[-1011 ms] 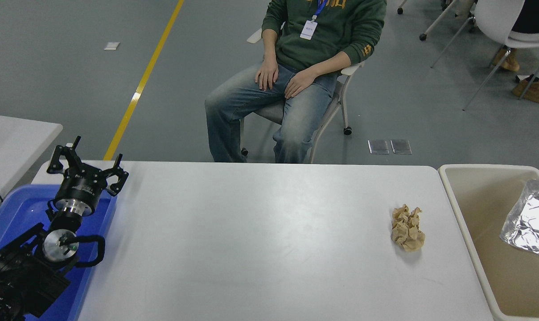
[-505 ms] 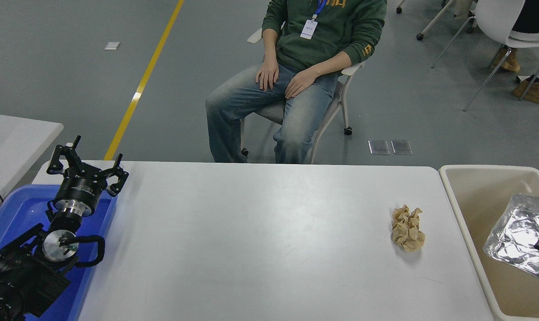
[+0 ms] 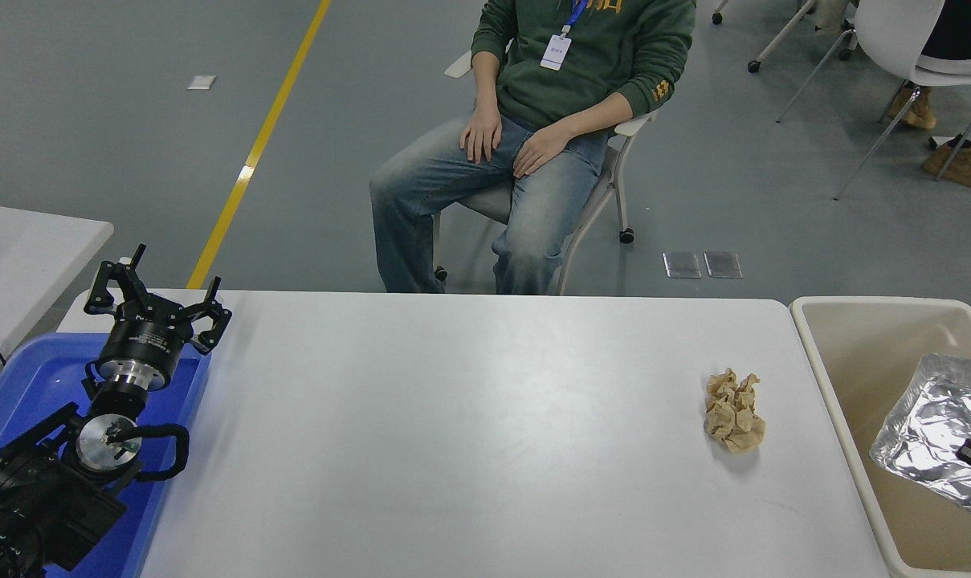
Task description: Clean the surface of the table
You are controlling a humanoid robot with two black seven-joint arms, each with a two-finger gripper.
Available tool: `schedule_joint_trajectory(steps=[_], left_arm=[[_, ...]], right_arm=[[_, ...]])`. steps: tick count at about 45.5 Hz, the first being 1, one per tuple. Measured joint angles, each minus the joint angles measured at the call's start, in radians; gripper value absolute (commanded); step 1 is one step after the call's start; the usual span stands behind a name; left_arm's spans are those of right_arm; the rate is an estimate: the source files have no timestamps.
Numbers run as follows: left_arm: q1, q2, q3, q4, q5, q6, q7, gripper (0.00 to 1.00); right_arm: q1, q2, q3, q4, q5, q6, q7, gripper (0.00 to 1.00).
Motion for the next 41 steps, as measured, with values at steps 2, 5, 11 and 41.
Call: schedule_joint_trajectory(steps=[2, 5, 11, 41], left_arm=[[0.000, 0.000, 0.000, 0.000, 0.000, 0.000, 0.000, 1.00], [0.000, 0.000, 0.000, 0.000, 0.000, 0.000, 0.000, 1.00], [0.000, 0.000, 0.000, 0.000, 0.000, 0.000, 0.000, 1.00], [0.000, 0.000, 0.000, 0.000, 0.000, 0.000, 0.000, 1.00]], right_arm=[[-0.001, 0.003, -0.001, -0.001, -0.001, -0.003, 0.000, 0.00], [-0.001, 0.011, -0.002, -0.002, -0.002, -0.006, 0.000, 0.00], [-0.001, 0.020, -0.002, -0.003, -0.002, -0.011, 0.000, 0.56], [0.030, 0.026, 0.014, -0.006, 0.013, -0.018, -0.016, 0.99]])
